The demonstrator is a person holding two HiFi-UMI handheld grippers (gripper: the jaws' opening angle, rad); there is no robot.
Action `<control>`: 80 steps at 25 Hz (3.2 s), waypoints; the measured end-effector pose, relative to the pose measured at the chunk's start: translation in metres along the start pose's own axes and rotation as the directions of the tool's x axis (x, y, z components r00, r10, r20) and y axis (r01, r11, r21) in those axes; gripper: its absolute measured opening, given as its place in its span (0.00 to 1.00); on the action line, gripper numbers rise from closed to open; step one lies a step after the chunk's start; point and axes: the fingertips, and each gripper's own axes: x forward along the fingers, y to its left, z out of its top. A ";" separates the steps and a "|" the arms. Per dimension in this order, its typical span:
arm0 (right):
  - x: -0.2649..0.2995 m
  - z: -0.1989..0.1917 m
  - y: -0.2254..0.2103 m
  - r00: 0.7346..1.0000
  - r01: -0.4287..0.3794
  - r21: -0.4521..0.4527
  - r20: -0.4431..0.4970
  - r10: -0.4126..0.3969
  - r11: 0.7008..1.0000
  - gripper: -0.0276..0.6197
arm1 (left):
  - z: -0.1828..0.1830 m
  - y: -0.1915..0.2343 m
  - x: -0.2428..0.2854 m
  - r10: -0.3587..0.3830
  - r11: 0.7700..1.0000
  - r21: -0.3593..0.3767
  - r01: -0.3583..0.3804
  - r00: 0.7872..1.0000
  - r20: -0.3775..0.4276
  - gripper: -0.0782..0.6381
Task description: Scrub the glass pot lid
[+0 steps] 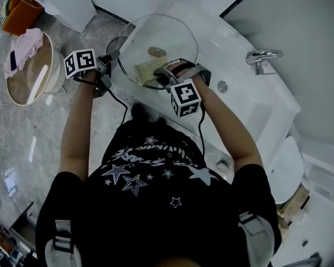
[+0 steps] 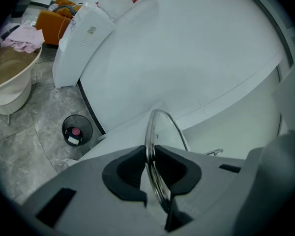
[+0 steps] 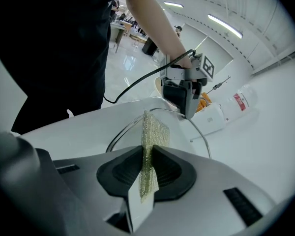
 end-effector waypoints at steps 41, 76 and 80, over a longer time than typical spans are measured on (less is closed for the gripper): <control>0.031 -0.082 -0.098 0.960 0.210 0.594 -0.278 -0.048 0.776 0.14 | 0.002 0.000 0.000 -0.032 0.999 -0.007 0.032 0.999 -0.004 0.20; -0.012 0.018 -0.014 0.989 -0.148 0.752 0.103 0.107 0.642 0.14 | -0.005 0.002 -0.002 0.048 0.998 -0.048 -0.045 0.997 0.054 0.20; -0.016 0.022 -0.011 0.982 -0.188 0.755 0.145 0.120 0.628 0.14 | -0.005 0.003 -0.002 0.048 0.998 -0.049 -0.045 0.997 0.059 0.20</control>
